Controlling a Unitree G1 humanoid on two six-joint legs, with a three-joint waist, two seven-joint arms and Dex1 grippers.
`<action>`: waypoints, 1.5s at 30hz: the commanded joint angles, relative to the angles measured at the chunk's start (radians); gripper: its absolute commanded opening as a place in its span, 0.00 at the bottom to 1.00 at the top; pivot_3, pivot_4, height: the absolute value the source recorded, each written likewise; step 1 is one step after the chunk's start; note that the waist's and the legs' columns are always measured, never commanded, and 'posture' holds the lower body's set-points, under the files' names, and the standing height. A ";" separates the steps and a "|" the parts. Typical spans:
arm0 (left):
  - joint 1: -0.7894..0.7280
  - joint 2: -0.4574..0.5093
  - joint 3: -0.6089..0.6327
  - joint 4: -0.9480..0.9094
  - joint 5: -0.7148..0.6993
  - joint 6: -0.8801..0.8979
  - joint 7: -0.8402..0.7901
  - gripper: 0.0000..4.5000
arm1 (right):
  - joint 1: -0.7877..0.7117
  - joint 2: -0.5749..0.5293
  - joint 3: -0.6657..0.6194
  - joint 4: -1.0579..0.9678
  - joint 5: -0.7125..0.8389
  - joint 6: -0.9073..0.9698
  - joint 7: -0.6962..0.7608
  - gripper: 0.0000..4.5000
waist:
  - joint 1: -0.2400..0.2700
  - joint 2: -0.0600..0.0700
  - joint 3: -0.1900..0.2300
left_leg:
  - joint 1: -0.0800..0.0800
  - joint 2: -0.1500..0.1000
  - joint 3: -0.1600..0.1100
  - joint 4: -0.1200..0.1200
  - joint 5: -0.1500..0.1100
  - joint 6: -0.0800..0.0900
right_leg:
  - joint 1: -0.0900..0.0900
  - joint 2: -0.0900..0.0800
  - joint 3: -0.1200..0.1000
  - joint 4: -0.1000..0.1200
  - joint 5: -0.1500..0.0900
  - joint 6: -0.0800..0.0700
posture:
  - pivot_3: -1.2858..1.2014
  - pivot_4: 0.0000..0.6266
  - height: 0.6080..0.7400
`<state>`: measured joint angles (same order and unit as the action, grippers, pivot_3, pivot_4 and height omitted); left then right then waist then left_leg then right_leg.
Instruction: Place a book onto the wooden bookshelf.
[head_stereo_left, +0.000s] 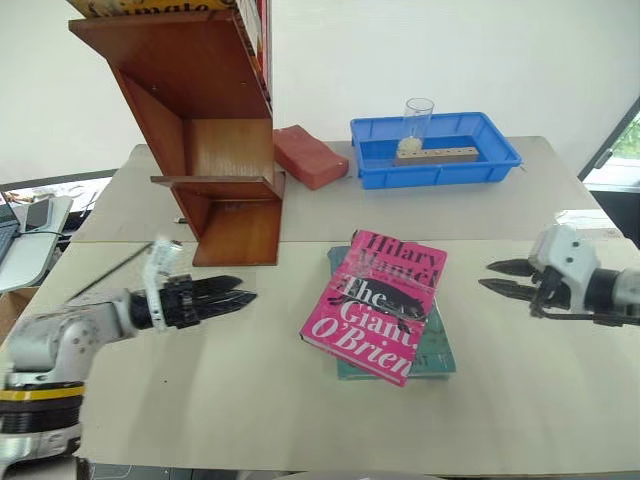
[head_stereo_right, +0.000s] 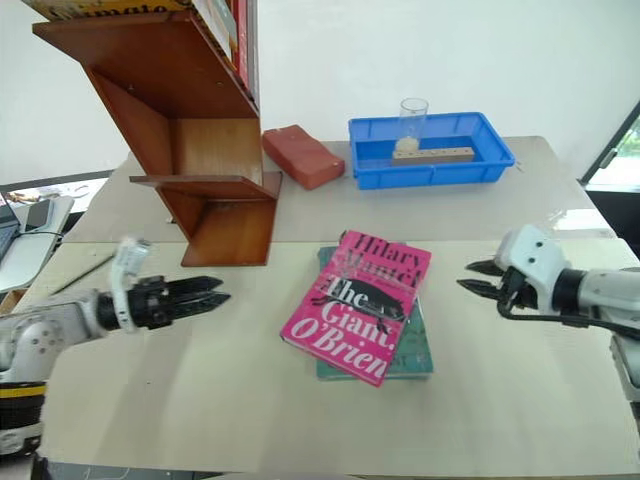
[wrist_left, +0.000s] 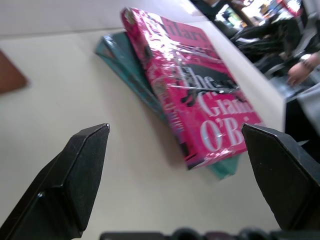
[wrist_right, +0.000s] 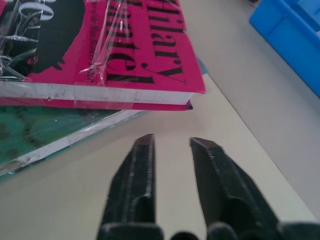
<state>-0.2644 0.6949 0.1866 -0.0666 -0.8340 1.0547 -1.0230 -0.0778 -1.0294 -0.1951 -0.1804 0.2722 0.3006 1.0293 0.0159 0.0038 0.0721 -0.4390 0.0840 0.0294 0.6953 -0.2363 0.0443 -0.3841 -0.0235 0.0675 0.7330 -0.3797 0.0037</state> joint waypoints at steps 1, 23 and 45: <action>-0.041 -0.050 -0.044 0.066 -0.012 0.028 0.006 1.00 | -0.020 0.017 0.045 -0.022 -0.046 -0.002 -0.034 0.01 | -0.002 0.000 0.000 | 0.000 0.000 0.000 0.000 0.000 0.000 | 0.001 0.000 0.000 0.000 0.000 0.000 | 0.52 0.24 0.22; -0.181 -0.408 -0.096 0.336 0.046 0.025 0.172 1.00 | -0.303 0.294 0.329 0.188 -0.167 -0.105 -0.035 0.01 | -0.001 -0.001 0.000 | 0.006 -0.001 -0.003 0.000 0.001 -0.001 | 0.011 0.001 0.000 -0.001 0.000 0.000 | 0.52 0.24 0.22; -0.067 -0.358 0.033 -0.093 -0.060 -0.009 0.282 0.16 | -0.271 0.208 0.168 0.009 -0.048 0.004 0.019 0.00 | 0.000 -0.001 0.001 | 0.009 -0.001 -0.004 -0.002 0.001 -0.001 | 0.016 0.001 0.000 -0.006 0.000 0.000 | 0.52 0.24 0.22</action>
<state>-0.3049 0.3166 0.1894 -0.0866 -0.9009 1.1193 -0.7349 -0.3498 -0.7917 0.0423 -0.1156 0.1859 0.2711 1.0459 0.0160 0.0028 0.0731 -0.4305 0.0826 0.0251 0.6931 -0.2356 0.0428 -0.3681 -0.0224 0.0679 0.7260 -0.3795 0.0039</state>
